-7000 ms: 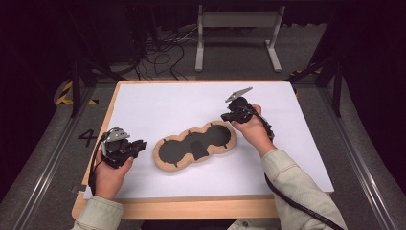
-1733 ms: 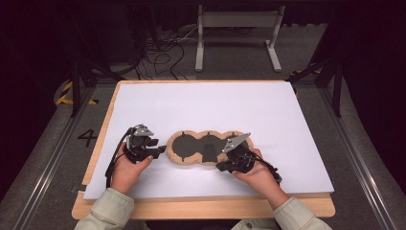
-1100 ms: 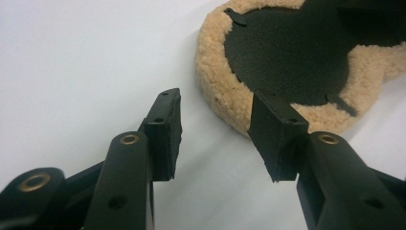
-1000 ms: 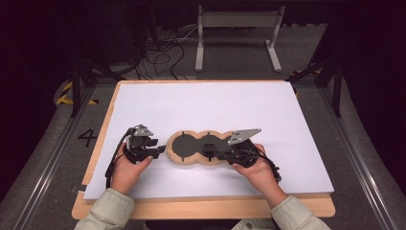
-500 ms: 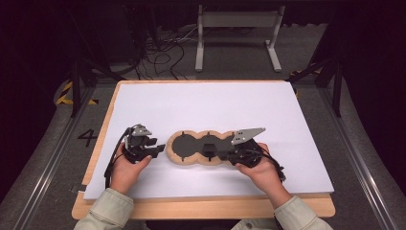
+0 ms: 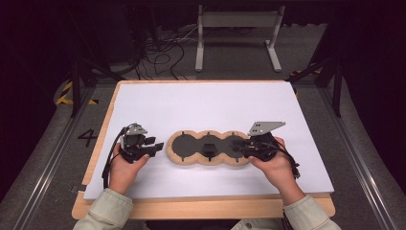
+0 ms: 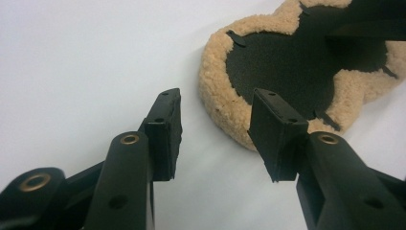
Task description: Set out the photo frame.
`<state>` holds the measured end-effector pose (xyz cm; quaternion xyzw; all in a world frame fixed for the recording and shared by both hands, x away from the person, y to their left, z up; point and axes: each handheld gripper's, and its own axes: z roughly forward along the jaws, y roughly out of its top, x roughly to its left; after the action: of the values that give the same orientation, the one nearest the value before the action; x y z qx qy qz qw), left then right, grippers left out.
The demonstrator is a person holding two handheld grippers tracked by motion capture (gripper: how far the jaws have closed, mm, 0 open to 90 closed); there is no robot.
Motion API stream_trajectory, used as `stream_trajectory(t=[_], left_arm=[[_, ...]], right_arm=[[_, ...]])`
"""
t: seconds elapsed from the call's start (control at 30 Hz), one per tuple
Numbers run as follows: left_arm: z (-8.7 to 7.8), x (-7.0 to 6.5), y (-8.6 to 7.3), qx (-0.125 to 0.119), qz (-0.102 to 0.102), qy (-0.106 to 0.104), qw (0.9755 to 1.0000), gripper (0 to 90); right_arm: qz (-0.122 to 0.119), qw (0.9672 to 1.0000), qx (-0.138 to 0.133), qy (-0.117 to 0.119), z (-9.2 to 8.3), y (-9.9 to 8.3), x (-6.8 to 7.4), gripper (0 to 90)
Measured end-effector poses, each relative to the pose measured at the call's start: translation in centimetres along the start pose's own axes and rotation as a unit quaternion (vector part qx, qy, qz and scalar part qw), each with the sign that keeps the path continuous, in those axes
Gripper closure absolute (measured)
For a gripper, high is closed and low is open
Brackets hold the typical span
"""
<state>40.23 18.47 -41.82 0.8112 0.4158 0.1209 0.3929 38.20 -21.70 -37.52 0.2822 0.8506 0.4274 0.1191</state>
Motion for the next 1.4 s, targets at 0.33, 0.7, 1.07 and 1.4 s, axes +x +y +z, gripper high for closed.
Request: stream_trajectory(t=[0.33, 0.7, 1.07, 1.4], left_arm=[[-0.1, 0.2, 0.1, -0.005, -0.007, 0.001, 1.0, 54.0], [0.4, 0.2, 0.0, 0.013, -0.018, -0.006, 0.9997, 49.7], [1.4, 0.2, -0.1, 0.036, -0.037, -0.019, 0.9985, 38.2], [2.3, 0.1, -0.2, 0.064, -0.043, -0.029, 0.9966, 35.4]], right_arm=[[0.026, 0.9992, 0.006, -0.029, -1.1, -0.2, -1.3, 60.2], [0.059, 0.9965, 0.024, -0.054, -1.2, -1.4, -3.7, 27.4], [0.116, 0.9908, 0.051, -0.048, 0.6, -3.5, -5.8, 14.0], [0.138, 0.9863, 0.085, -0.029, 1.8, -4.5, -6.1, 12.9]])
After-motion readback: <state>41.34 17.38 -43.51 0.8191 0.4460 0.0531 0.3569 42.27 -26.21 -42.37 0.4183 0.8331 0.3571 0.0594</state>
